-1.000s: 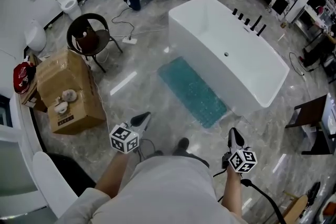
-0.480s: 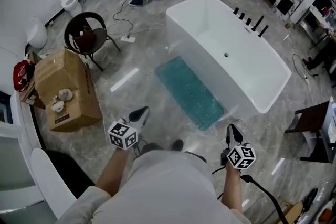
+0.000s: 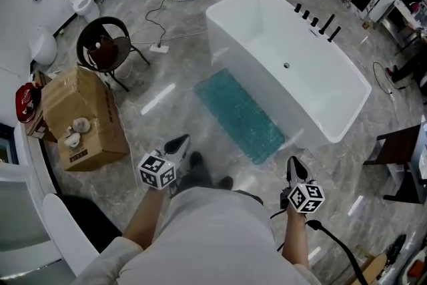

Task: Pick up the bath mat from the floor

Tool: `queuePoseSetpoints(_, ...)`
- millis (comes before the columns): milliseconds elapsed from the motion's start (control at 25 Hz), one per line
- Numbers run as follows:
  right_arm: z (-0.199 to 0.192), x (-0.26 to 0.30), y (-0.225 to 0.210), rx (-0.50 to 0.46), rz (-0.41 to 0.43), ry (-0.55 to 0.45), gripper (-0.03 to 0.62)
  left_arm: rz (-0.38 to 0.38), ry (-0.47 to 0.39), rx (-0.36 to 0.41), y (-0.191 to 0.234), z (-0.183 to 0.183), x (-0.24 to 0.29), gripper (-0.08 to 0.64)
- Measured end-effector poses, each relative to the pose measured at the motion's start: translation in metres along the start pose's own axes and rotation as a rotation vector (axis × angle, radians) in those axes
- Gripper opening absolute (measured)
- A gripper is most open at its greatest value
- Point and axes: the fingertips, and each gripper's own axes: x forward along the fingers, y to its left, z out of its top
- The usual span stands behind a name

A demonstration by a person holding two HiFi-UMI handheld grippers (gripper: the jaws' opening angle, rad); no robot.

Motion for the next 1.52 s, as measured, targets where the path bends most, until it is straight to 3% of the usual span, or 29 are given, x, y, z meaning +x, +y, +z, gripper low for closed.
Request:
queuePoseSetpoints(360,0.02,0.054,0.011,0.024,-0.083,-0.013,0.005,-0.073,0.024,0.034,0.065,0.029,0.054,0.002)
queuePoseSetpoints(920,0.052,0.161,0.072,0.108,-0.25,-0.051,0.005,-0.235,0.102,0.12,0.206,0.096,0.119,0.002)
queuePoseSetpoints(1280,0.044,0.18,0.092,0.176,-0.404,-0.081,0.005,-0.352,0.157,0.181,0.256,0.106,0.151,0.003)
queuePoseSetpoints(1520,0.034,0.18,0.098,0.219,-0.468,-0.077,0.005,-0.402,0.199,0.199,0.266,0.107,0.176,0.003)
